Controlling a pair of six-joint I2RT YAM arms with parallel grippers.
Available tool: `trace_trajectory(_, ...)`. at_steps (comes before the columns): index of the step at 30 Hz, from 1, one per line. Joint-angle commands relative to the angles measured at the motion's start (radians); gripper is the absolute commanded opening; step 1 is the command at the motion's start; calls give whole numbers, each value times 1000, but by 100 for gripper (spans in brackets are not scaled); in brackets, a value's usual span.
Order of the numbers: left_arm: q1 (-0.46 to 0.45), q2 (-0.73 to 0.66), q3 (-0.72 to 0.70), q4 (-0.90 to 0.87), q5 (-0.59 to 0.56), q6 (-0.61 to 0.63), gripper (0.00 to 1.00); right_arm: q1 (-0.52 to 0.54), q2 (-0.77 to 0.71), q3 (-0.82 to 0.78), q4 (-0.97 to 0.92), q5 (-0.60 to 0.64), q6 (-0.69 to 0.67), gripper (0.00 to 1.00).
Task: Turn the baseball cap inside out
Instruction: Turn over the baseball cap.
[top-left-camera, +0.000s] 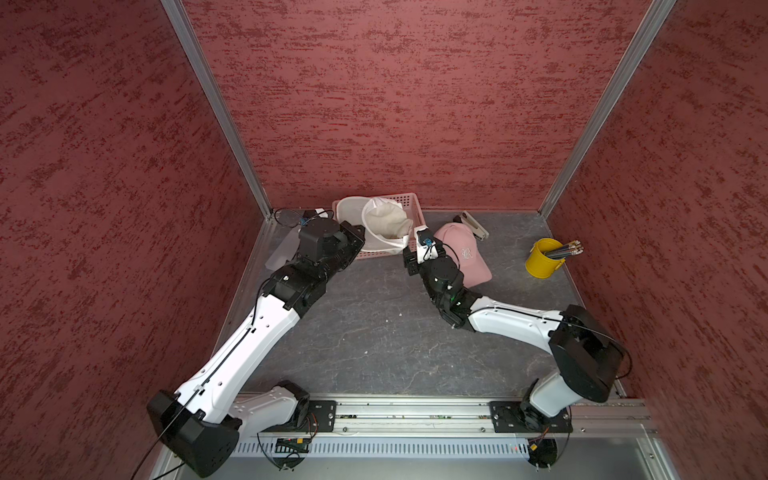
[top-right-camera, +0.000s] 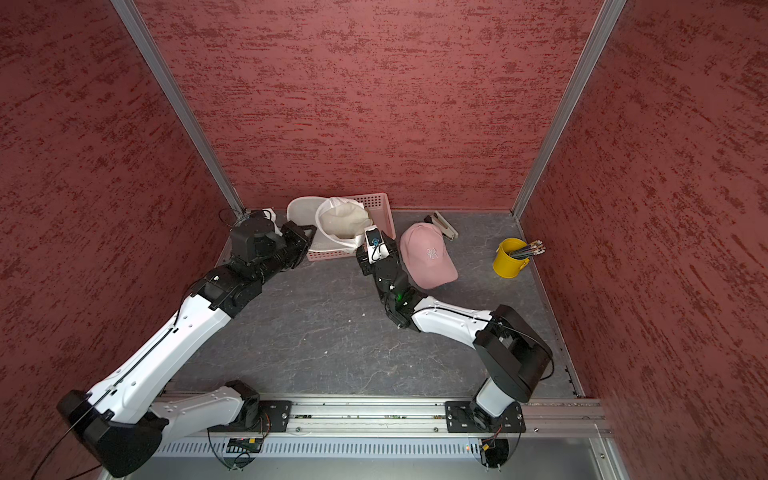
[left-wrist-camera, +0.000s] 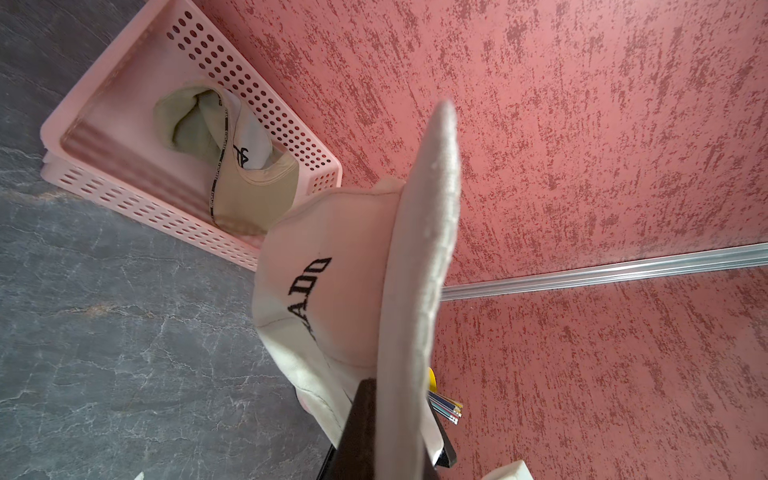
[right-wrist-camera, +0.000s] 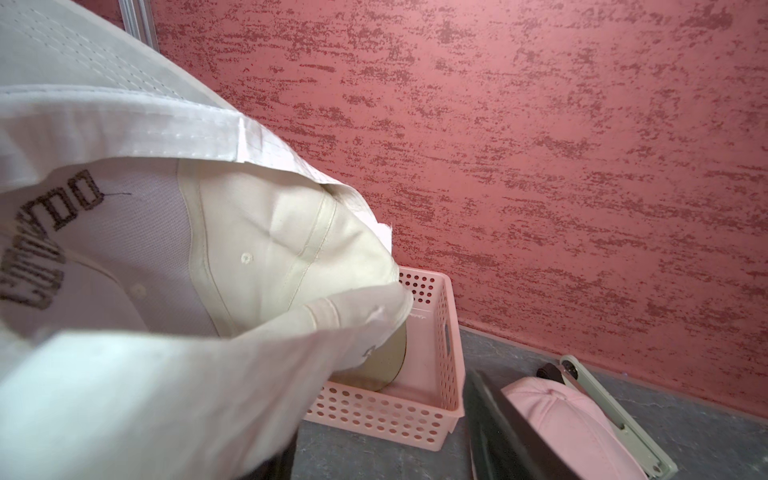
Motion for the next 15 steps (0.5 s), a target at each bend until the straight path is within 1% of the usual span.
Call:
trace_trajectory(1,20,-2,30,-8,44,34,0,6,-16,-41,65,11,-46,44)
trace_trajectory(3,38,-12,31,-24,64,52,0,6,-37,-69,63,11,-68,28)
trace_trajectory(4,49,-16,28,-28,79,61,0,6,-51,-84,60,10,-78,21)
trace_trajectory(6,72,-19,24,-21,130,90,0,5,-82,-119,37,-14,-94,10)
trace_trajectory(7,93,-15,29,-10,175,127,0,6,-103,-132,6,-44,-102,7)
trace_trajectory(8,112,-10,43,-21,210,154,0,6,-126,-143,-33,-75,-103,5)
trace_trajectory(10,155,8,93,-56,261,279,0,5,-188,-164,-144,-155,-99,2)
trace_trajectory(12,207,36,149,-116,326,353,0,6,-242,-173,-275,-239,-85,2)
trace_trajectory(13,240,45,161,-129,363,336,0,5,-268,-181,-318,-273,-69,2)
trace_trajectory(14,264,45,150,-109,407,311,0,6,-286,-189,-346,-297,-57,5)
trace_trajectory(15,281,40,131,-80,435,273,0,6,-301,-198,-360,-302,-38,12)
